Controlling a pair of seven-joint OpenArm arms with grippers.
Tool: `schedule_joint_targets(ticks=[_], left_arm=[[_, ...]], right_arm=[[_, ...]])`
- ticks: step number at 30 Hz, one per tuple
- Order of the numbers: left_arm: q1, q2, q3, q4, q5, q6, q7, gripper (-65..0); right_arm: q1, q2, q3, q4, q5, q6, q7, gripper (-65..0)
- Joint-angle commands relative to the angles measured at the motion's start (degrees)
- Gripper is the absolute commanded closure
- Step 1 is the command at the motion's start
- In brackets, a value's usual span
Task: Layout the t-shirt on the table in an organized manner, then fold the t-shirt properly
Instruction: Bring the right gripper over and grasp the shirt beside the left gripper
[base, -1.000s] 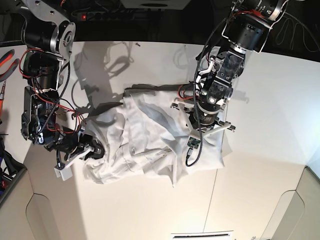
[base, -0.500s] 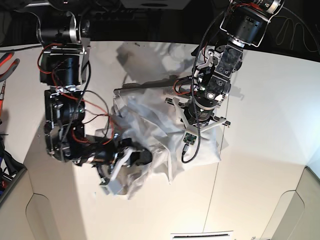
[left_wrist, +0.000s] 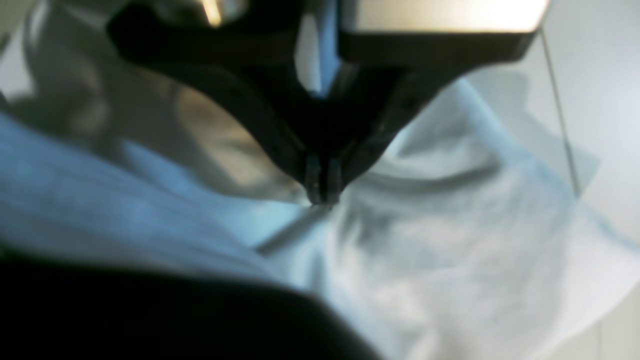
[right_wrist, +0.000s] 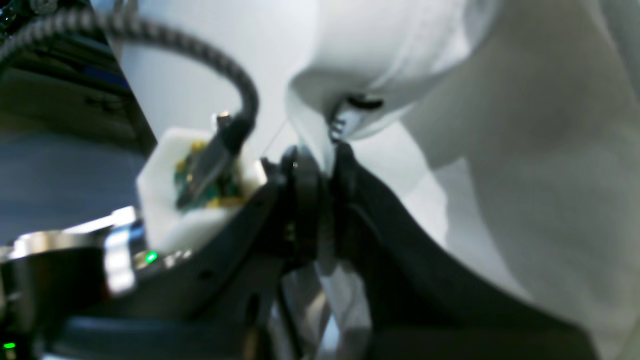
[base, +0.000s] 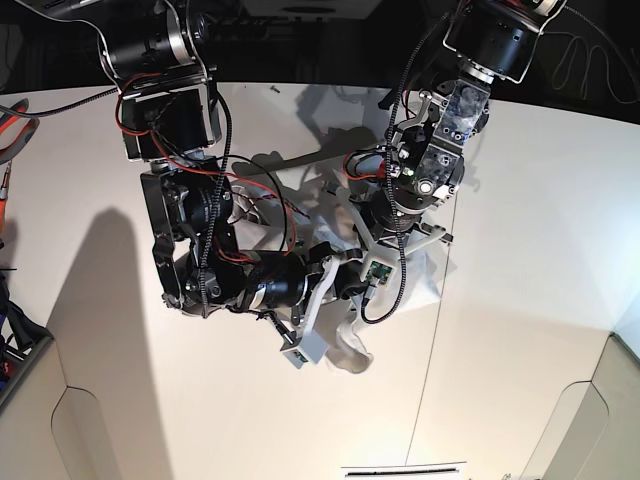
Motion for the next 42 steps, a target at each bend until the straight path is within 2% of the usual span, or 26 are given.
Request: schedule_joint_targets(ticks=[1, 9, 14, 16, 21, 24, 27, 30, 36, 39, 42], left_arm=[[-0.8, 0.1, 0.2, 2.7, 0.0, -1.9, -0.4, 0.0], [-0.8, 0.0, -2.9, 7.9, -1.5, -1.9, 0.7, 0.0], [-0.7, 0.0, -8.8, 7.9, -1.5, -2.0, 1.1, 0.0], [-0.7, 0.0, -11.3, 7.9, -1.5, -3.5, 1.3, 0.0], [-0.5, 0.0, -17.3, 7.9, -7.0, -7.9, 2.1, 0.0], [0.3, -0.1, -20.2, 7.9, -9.7, -9.5, 2.1, 0.0], [2.2, -1.6, -22.4, 7.5, -12.0, -9.6, 1.4, 0.0], [4.2, -2.9, -24.3, 4.4, -14.1, -9.3, -2.0, 0.0], [4.6, -2.6, -25.9, -4.3, -18.6, -9.4, -4.6, 0.0], [4.7, -1.9, -25.9, -5.1, -19.5, -10.1, -4.5, 0.0], [4.5, -1.2, -25.9, -5.1, -19.9, -10.1, -4.5, 0.0]], right_arm=[[1.5, -1.1, -0.4, 1.0, 3.1, 0.7, 1.4, 0.0], [1.5, -1.1, -0.4, 1.0, 3.1, 0.7, 1.4, 0.0], [1.5, -1.1, -0.4, 1.0, 1.9, 0.7, 1.4, 0.0], [1.5, -1.0, -0.3, 1.0, 1.0, 0.7, 1.6, 0.0], [1.5, -1.0, -0.3, 1.0, 0.7, 0.7, 1.8, 0.0], [1.5, -0.9, -0.3, 1.0, 0.7, 0.7, 1.8, 0.0], [1.5, -0.9, -0.3, 1.0, 0.7, 0.7, 1.8, 0.0], [1.5, -1.0, -0.3, 1.0, 0.7, 0.7, 1.8, 0.0], [1.5, -1.7, -0.5, 1.0, 0.7, 0.7, 2.4, 0.0], [1.3, -2.3, -1.0, 1.0, 0.9, 0.6, 2.7, 0.0], [1.2, -2.3, -3.1, 0.8, -1.4, -0.5, 4.0, 0.0]])
